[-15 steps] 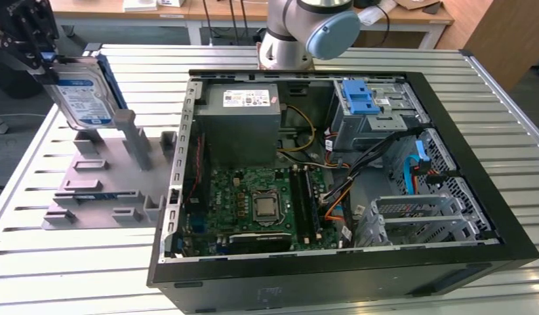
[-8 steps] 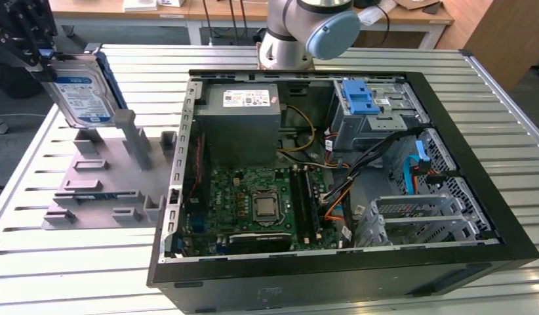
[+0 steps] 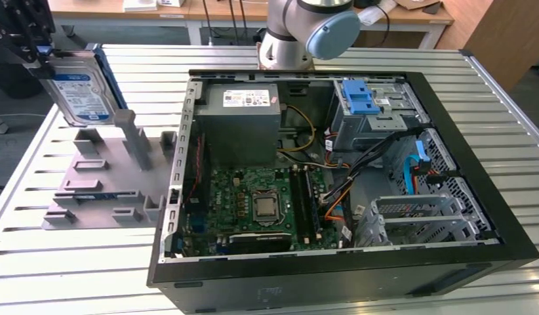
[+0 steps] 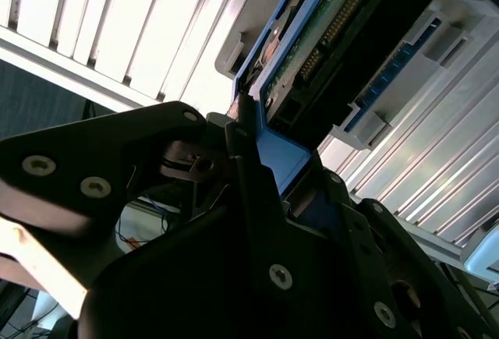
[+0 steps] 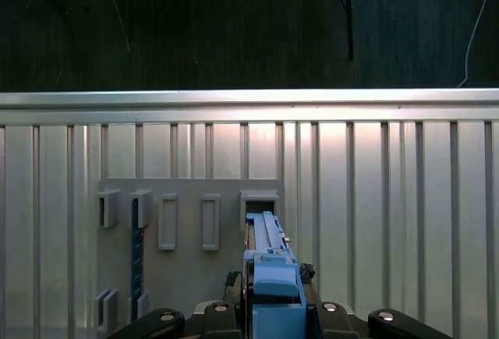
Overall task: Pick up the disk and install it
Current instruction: 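Pick up the disk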
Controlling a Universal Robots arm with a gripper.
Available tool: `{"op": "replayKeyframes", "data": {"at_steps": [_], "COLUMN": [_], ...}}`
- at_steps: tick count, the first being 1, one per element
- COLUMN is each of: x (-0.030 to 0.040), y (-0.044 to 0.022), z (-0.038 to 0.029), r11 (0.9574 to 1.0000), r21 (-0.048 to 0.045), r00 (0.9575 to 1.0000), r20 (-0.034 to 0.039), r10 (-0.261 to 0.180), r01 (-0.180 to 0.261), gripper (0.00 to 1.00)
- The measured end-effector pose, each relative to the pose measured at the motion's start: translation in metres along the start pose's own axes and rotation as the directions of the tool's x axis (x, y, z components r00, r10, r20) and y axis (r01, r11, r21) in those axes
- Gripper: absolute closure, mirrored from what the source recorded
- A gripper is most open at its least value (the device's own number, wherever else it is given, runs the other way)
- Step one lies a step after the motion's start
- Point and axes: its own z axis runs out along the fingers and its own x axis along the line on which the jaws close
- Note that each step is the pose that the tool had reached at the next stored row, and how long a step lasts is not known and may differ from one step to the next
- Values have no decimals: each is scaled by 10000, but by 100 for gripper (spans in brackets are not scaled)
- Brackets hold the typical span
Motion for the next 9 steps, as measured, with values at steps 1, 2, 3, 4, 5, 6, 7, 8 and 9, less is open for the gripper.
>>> {"op": "replayKeyframes", "data": {"at_steps": [1, 2, 3, 4, 5, 6, 7, 8, 9], "x": [0, 0, 0, 0, 0, 0, 0, 0, 0], "y": [0, 0, 0, 0, 0, 0, 0, 0, 0], "z": [-7, -14, -21, -28, -35, -41, -47, -54, -61], "r11": [10000, 10000, 10000, 10000, 10000, 10000, 10000, 10000, 10000], "r21": [-1, -1, 0, -1, -1, 1, 0, 0, -1], "r00": [10000, 10000, 10000, 10000, 10000, 10000, 10000, 10000, 10000], "r20": [0, -1, 0, 0, 0, 0, 0, 0, 0], "r10": [0, 0, 0, 0, 0, 0, 0, 0, 0], "r01": [0, 0, 0, 0, 0, 0, 0, 0, 0], "gripper": [64, 64, 64, 64, 64, 64, 64, 64, 64]}}
